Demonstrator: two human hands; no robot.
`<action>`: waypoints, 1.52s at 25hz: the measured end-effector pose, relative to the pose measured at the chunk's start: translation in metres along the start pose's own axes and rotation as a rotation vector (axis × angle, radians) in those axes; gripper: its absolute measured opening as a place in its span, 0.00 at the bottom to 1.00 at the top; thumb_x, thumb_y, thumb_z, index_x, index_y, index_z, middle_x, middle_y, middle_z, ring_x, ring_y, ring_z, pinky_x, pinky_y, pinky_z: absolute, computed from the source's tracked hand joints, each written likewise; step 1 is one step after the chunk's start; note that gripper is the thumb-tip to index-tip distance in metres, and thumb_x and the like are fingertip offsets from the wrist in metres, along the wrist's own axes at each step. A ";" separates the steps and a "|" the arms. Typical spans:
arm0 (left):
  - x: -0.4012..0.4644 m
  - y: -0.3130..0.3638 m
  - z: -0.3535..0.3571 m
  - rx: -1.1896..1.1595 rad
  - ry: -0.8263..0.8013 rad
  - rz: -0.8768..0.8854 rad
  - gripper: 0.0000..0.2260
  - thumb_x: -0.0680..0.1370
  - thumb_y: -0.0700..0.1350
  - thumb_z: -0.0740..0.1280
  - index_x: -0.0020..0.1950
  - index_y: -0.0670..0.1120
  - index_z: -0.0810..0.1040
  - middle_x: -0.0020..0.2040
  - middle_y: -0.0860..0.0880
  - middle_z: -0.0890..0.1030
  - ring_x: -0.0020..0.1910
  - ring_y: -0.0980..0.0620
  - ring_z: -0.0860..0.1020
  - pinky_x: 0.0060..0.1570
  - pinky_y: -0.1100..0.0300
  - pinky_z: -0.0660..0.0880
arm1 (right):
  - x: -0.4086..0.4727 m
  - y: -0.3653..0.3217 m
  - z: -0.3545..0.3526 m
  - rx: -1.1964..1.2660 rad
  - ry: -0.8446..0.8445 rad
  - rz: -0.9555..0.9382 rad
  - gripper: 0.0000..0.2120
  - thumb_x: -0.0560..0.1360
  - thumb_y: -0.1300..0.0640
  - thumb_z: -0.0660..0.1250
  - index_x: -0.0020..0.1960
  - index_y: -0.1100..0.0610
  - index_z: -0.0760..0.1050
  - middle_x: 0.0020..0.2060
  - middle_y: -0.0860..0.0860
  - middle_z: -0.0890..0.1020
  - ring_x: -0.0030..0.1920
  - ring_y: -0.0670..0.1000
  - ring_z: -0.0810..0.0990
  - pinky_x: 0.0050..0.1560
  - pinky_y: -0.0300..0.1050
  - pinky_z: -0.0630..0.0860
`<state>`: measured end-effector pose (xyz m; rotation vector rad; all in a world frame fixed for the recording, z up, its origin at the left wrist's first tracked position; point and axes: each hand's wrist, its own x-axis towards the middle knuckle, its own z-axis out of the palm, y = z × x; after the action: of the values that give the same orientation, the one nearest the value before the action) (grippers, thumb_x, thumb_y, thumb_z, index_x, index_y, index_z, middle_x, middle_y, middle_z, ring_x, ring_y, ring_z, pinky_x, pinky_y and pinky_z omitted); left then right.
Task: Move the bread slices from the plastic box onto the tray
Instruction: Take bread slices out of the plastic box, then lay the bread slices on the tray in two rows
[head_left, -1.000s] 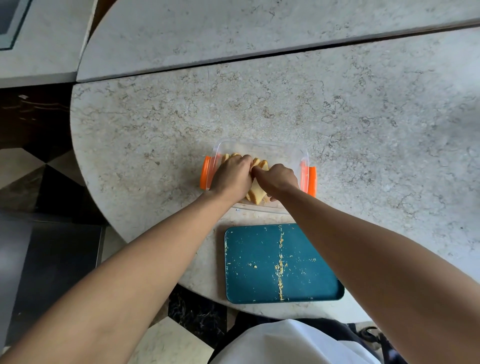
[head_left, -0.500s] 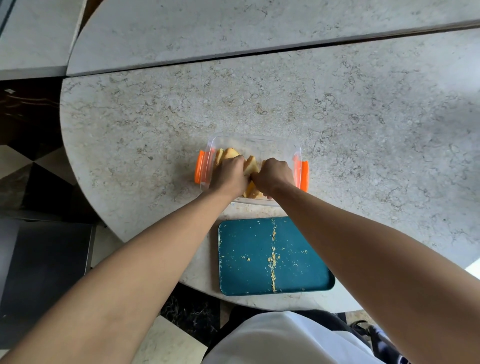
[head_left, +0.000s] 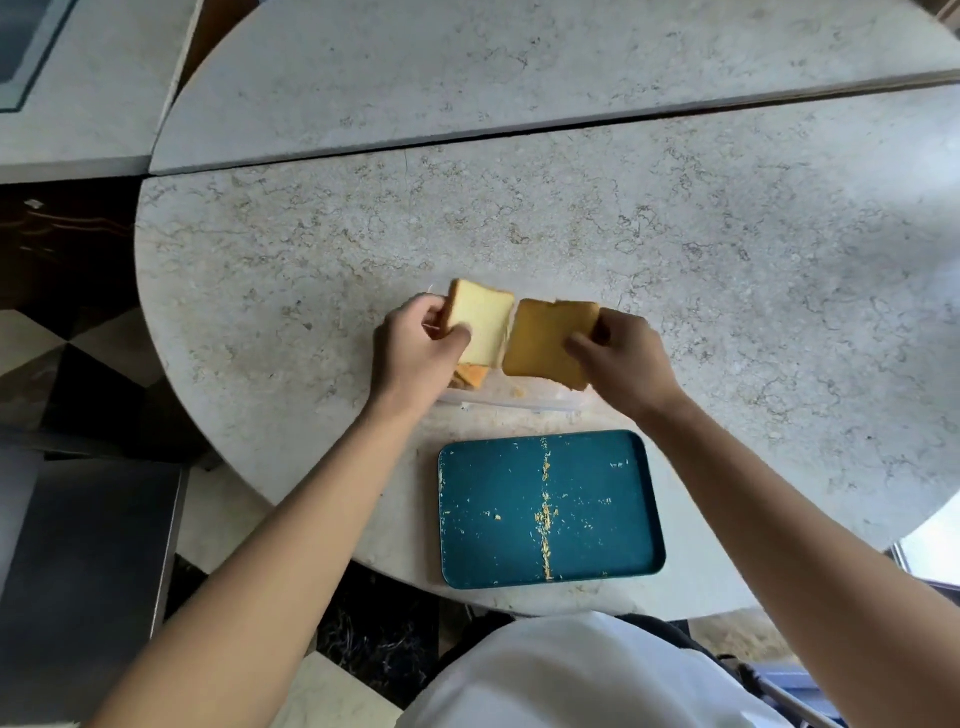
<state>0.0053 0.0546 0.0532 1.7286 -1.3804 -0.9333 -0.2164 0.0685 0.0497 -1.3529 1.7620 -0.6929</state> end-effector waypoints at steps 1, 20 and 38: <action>-0.012 0.000 -0.008 -0.120 0.014 -0.036 0.08 0.72 0.39 0.73 0.44 0.52 0.81 0.42 0.52 0.85 0.42 0.51 0.84 0.44 0.56 0.79 | -0.012 0.006 -0.012 0.092 -0.005 0.005 0.14 0.70 0.53 0.65 0.40 0.65 0.77 0.31 0.60 0.79 0.32 0.53 0.74 0.33 0.50 0.70; -0.117 -0.114 0.030 -0.588 -0.179 -0.735 0.07 0.74 0.33 0.73 0.51 0.42 0.83 0.47 0.42 0.88 0.46 0.42 0.86 0.36 0.55 0.83 | -0.065 0.137 0.011 0.257 -0.166 0.403 0.07 0.78 0.60 0.66 0.47 0.53 0.83 0.43 0.52 0.85 0.40 0.48 0.84 0.39 0.42 0.80; -0.068 -0.040 -0.005 -0.101 -0.112 -0.331 0.09 0.78 0.37 0.67 0.44 0.50 0.84 0.41 0.51 0.88 0.44 0.52 0.87 0.46 0.58 0.84 | -0.040 0.040 0.018 -0.085 0.142 -0.217 0.09 0.77 0.64 0.66 0.54 0.61 0.83 0.45 0.54 0.85 0.42 0.51 0.82 0.45 0.45 0.79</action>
<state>0.0174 0.1283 0.0274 1.8843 -1.1111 -1.2745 -0.2177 0.1186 0.0179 -1.6038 1.7880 -0.8592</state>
